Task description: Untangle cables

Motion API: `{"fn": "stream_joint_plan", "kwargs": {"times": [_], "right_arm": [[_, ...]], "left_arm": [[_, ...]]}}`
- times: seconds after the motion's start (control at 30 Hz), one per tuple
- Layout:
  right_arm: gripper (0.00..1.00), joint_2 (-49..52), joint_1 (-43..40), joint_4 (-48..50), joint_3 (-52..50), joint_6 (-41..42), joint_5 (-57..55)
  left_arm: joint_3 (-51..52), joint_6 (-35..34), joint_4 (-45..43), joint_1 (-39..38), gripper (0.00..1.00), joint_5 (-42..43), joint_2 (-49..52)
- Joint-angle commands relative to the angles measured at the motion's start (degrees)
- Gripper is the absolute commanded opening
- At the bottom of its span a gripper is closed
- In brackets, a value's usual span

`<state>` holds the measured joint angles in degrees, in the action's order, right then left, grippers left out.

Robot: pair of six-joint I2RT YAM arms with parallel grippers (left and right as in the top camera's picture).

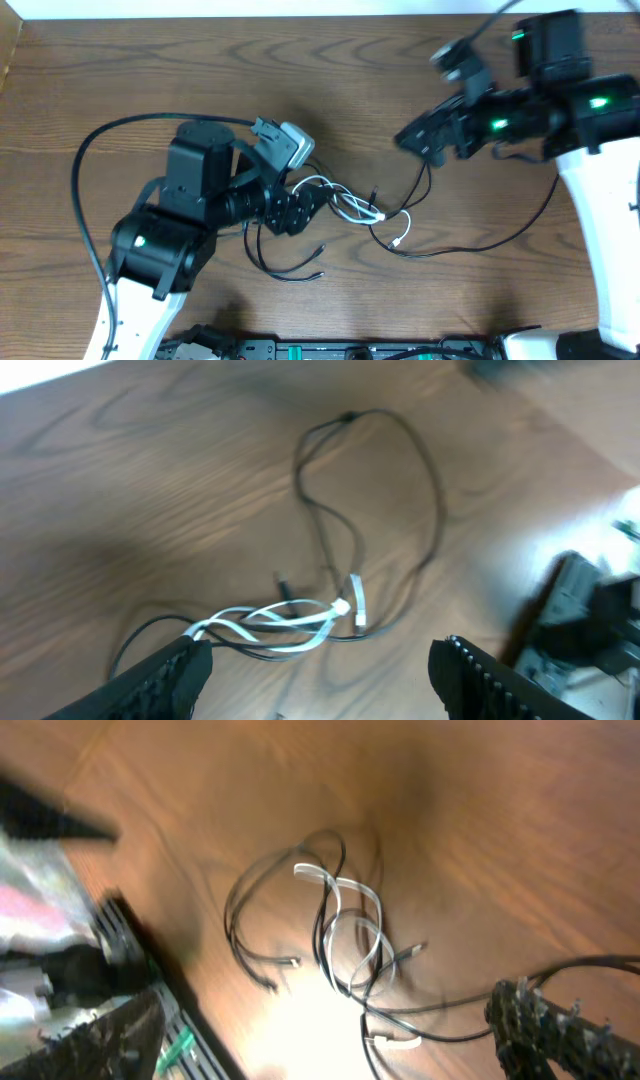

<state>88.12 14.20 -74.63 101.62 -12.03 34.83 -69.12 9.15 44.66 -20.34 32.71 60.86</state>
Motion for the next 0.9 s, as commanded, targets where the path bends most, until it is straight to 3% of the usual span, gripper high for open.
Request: {"fn": "stream_joint_plan", "kwargs": {"times": [0.0,0.17,0.47,0.87], "right_arm": [[0.99,-0.1,5.2,-1.7,0.3,-2.4,-13.0],[0.99,0.8,11.0,-2.4,-4.7,-3.3,-22.1],[0.99,2.6,13.9,10.4,-19.7,-4.8,-15.7],[0.81,11.3,20.5,21.7,-27.3,-4.7,-15.4]], "left_arm": [[-0.4,-5.1,-0.9,0.8,0.75,-9.0,-0.4],[-4.1,-10.3,-0.8,4.6,0.66,-9.2,-4.2],[-6.6,-12.4,2.5,8.2,0.55,-10.7,-17.0],[-6.6,-14.2,9.3,8.2,0.52,-14.2,-20.6]]}}
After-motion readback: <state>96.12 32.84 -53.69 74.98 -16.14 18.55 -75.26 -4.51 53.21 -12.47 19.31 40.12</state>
